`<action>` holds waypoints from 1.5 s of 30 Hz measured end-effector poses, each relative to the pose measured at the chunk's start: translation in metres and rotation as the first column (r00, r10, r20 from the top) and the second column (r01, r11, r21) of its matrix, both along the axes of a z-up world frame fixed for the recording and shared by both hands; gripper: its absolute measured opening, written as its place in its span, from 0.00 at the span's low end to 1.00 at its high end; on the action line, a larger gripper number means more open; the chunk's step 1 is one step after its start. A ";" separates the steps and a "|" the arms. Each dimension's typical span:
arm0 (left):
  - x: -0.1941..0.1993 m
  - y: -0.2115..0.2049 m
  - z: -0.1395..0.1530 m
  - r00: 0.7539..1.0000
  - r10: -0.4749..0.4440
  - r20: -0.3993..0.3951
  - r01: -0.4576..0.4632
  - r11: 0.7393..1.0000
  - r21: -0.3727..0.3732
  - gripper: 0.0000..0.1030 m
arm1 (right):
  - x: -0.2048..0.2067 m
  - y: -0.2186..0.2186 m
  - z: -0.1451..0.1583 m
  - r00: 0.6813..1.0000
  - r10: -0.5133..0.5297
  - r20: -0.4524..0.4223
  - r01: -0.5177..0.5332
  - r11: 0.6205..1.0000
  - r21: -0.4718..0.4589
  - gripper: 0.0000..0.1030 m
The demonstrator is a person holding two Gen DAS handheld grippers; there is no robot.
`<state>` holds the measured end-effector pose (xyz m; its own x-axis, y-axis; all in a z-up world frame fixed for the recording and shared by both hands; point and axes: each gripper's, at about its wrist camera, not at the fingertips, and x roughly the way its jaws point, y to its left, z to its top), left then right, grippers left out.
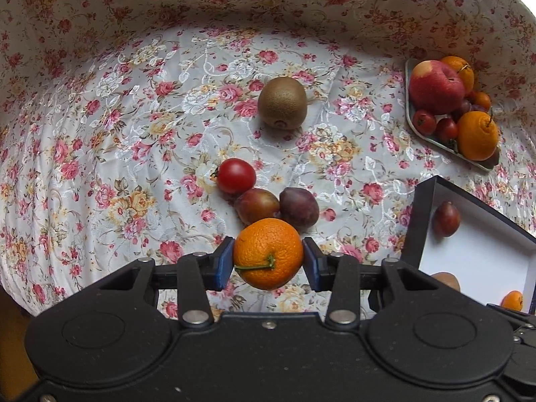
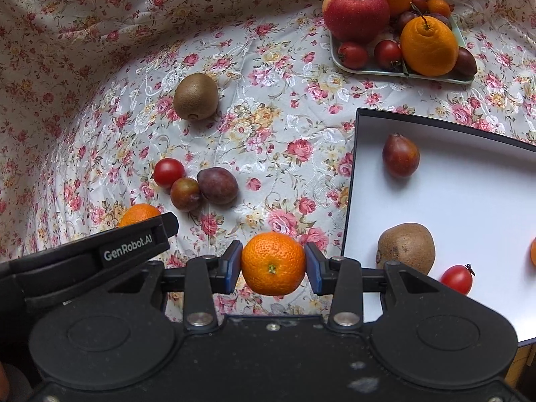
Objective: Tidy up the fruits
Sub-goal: 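Carry both mandarins over the white box with both tools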
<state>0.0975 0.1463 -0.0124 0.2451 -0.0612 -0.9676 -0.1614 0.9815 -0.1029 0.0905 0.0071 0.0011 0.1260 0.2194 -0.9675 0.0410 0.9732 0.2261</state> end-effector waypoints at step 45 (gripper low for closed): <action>-0.043 -0.283 -0.009 0.881 -0.473 0.006 0.473 0.880 -0.027 0.50 | -0.114 -0.312 -0.011 0.876 -0.480 -0.038 0.475 0.874 -0.099 0.41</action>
